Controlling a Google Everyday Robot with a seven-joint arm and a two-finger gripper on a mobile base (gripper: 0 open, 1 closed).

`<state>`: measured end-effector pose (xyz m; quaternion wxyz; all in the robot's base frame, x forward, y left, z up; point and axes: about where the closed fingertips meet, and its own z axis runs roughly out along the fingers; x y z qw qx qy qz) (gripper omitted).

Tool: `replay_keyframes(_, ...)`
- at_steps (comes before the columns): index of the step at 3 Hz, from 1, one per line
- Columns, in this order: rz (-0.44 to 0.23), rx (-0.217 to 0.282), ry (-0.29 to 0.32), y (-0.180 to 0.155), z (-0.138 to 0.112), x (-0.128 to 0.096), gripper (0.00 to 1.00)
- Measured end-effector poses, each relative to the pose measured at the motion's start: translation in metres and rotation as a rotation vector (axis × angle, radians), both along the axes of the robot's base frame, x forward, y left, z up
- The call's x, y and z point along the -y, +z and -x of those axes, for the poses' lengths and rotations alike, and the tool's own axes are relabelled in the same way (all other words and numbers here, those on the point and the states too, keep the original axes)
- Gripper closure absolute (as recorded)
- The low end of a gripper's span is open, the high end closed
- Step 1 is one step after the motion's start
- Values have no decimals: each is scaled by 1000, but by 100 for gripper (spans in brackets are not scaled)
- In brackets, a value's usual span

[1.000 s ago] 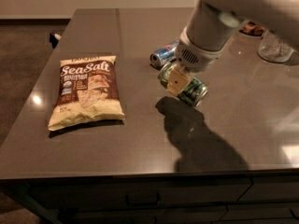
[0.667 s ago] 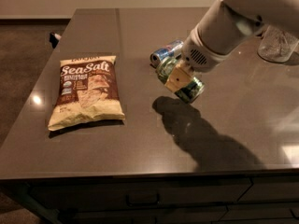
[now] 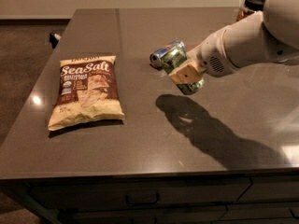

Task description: Place green can upright

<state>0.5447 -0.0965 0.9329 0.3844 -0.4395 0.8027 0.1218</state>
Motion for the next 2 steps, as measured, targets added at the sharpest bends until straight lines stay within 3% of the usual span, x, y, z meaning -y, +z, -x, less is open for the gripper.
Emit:
replay_keyframes(1,-137,147,22,8,-10,13,100)
replay_keyframes(2,-225,228,31,7,-15,28,100)
